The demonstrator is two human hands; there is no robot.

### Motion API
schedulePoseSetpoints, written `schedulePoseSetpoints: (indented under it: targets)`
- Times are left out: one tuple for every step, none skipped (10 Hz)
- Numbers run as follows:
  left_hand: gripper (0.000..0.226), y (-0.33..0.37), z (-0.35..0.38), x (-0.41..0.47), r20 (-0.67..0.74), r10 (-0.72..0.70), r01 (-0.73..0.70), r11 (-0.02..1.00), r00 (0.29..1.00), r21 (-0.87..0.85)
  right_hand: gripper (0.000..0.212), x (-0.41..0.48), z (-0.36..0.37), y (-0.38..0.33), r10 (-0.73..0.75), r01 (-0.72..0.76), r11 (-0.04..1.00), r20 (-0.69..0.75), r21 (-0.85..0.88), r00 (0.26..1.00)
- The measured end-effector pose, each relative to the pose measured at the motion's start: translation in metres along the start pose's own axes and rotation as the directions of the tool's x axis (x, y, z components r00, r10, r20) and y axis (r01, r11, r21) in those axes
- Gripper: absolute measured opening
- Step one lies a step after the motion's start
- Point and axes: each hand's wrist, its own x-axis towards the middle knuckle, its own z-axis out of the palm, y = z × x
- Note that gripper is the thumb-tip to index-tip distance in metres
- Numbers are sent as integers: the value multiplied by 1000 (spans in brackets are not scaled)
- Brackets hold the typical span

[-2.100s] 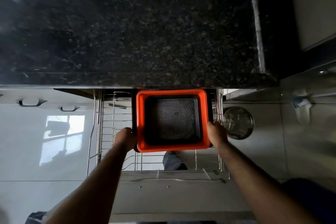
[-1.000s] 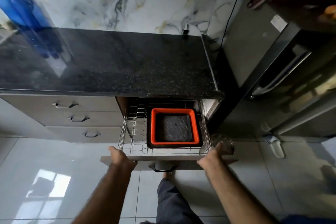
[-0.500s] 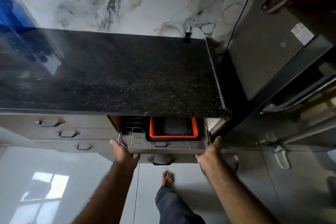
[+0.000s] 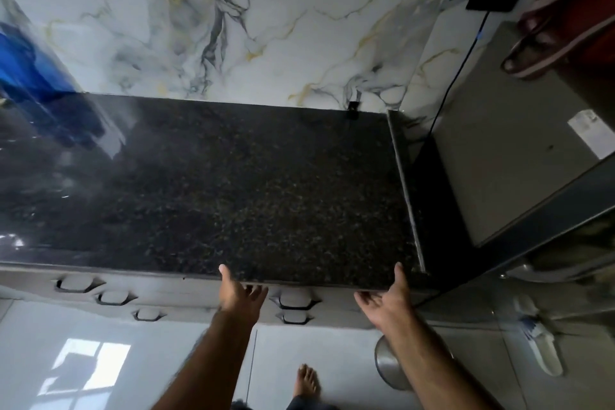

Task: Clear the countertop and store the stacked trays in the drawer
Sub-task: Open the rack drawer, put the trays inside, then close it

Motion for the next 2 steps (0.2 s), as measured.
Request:
schedulePoseSetpoints:
  targets:
    - [81,15,12,0,-139,159,-124,964,977,235,87,-21,7,-10,-19,20,990,5,-140,1000]
    - [84,47,40,-6,-223,496,-360,814,839,456,60,-55,25,-58,-245,231,963,-101,-136,964]
